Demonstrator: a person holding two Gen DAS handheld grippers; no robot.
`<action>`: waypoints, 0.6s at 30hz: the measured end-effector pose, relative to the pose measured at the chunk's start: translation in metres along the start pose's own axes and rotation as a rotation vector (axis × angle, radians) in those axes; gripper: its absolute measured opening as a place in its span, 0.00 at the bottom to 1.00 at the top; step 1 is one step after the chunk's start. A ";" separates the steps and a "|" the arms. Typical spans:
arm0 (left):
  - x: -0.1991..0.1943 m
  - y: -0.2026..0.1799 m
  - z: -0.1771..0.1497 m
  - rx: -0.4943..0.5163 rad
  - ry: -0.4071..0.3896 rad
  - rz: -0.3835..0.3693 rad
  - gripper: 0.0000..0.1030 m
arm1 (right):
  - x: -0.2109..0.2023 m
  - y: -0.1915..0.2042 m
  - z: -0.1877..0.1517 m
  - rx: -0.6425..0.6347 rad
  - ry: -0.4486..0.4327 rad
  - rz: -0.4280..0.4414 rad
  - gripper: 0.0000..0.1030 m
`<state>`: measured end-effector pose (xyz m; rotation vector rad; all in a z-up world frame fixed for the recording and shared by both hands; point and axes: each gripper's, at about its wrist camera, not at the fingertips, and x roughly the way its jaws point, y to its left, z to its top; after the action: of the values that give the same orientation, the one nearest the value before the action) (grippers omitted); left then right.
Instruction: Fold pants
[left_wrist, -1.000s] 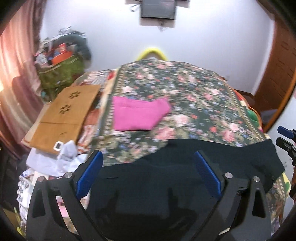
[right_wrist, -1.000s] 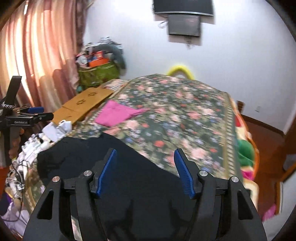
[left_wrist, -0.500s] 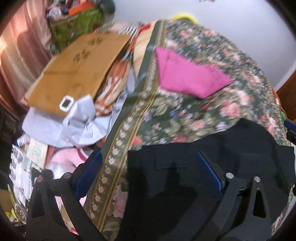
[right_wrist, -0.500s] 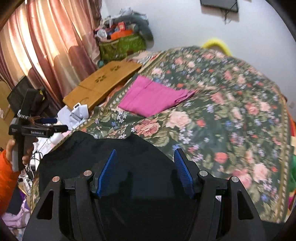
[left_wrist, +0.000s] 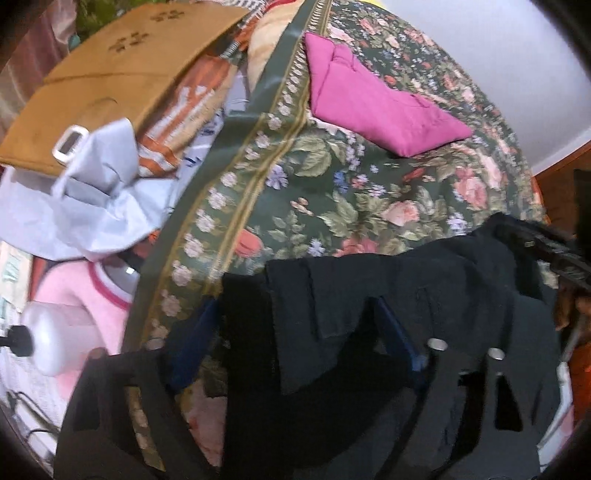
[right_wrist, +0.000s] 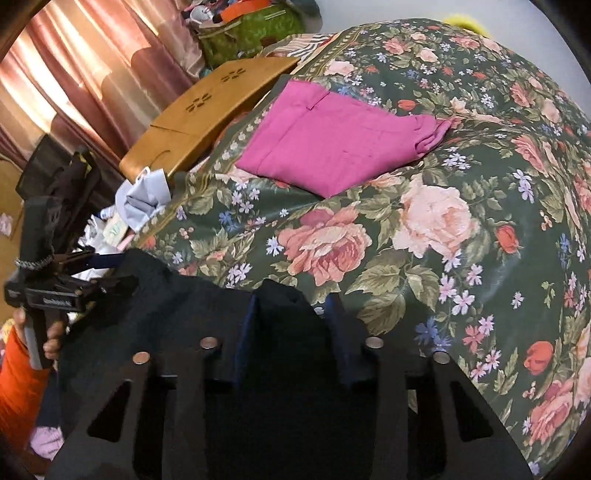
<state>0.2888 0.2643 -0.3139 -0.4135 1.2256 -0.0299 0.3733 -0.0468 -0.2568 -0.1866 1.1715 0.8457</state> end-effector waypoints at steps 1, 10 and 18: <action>0.000 0.001 0.000 -0.006 0.006 -0.029 0.58 | -0.001 -0.001 0.000 -0.001 -0.006 0.003 0.25; -0.022 -0.010 -0.002 0.012 -0.101 0.057 0.17 | -0.009 0.016 0.004 -0.102 -0.091 -0.061 0.08; -0.022 -0.014 0.016 0.102 -0.192 0.499 0.13 | -0.007 0.025 0.026 -0.080 -0.173 -0.174 0.12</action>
<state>0.2988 0.2612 -0.2854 -0.0122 1.1027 0.3660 0.3749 -0.0191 -0.2324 -0.2721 0.9456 0.7402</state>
